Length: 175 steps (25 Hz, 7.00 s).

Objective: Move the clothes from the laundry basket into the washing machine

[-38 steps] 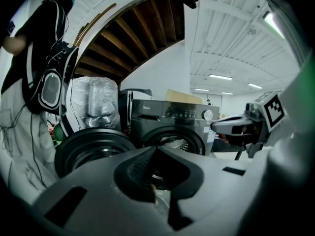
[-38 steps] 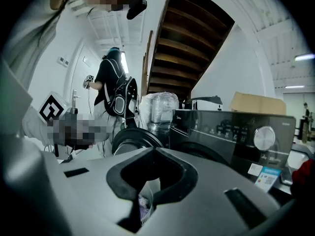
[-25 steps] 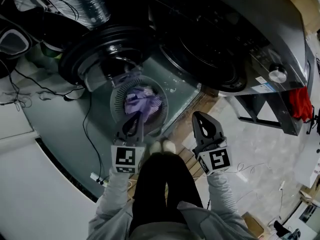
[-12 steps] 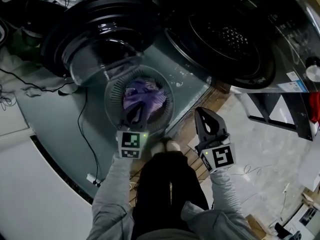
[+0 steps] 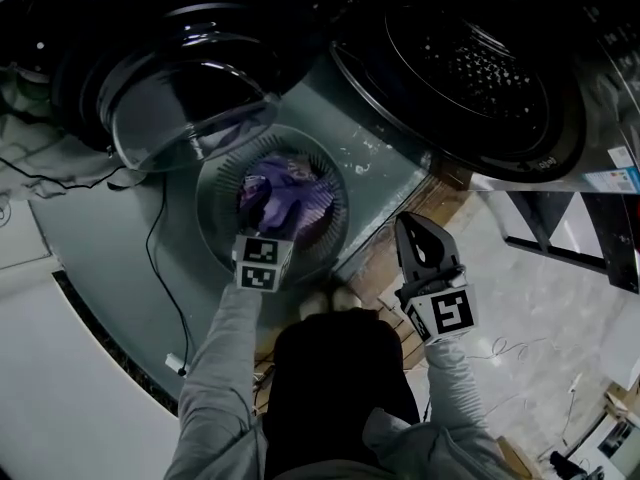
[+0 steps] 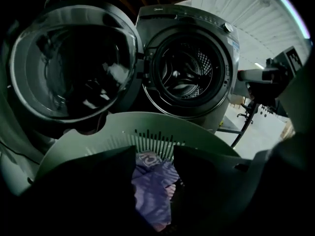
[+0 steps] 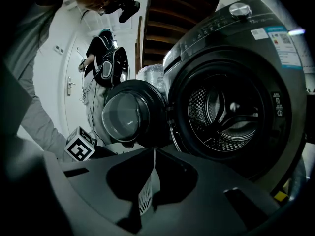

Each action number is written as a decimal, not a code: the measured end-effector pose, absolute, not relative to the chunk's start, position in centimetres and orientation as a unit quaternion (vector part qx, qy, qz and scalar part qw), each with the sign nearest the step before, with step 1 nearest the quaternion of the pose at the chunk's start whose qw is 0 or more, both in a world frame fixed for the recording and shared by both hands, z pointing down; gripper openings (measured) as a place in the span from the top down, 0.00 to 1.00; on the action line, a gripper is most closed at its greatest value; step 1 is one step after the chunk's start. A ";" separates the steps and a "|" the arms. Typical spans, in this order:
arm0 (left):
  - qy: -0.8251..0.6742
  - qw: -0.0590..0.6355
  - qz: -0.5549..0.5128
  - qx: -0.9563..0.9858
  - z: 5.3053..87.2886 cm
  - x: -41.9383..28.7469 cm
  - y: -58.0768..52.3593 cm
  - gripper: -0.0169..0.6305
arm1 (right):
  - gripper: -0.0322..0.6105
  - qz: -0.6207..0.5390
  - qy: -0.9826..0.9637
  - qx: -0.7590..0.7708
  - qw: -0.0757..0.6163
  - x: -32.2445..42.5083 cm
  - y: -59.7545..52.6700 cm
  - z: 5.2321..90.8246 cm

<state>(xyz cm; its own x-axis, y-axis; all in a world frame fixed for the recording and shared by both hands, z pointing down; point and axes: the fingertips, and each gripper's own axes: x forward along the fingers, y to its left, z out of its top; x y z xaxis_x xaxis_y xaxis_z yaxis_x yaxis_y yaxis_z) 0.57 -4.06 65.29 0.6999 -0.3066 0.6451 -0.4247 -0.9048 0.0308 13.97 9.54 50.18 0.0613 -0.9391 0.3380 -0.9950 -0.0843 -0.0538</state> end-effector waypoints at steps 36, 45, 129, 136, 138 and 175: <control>-0.011 -0.077 0.608 0.790 88.4 0.7 -6.4 0.67 | 0.91 0.158 -0.659 0.729 0.097 16.8 9.0 59.7; -0.033 -0.088 0.571 0.815 84.0 0.3 -6.4 0.77 | 0.91 0.166 -0.658 0.728 0.092 16.1 9.4 58.0; -0.072 0.127 0.030 0.989 45.5 37.4 -6.9 0.78 | 0.91 0.168 -0.562 0.805 0.087 27.6 13.5 47.5; -0.071 0.153 -0.005 0.986 47.0 43.6 -9.7 0.78 | 0.91 0.158 -0.544 0.821 0.072 29.4 13.3 50.1; -0.054 0.175 0.060 0.981 50.4 44.3 -9.6 0.59 | 0.91 0.161 -0.541 0.823 0.064 29.6 13.4 50.9; -0.101 0.064 0.326 0.938 67.4 32.6 -4.5 0.92 | 0.91 0.211 -0.551 0.805 0.064 29.7 14.4 51.7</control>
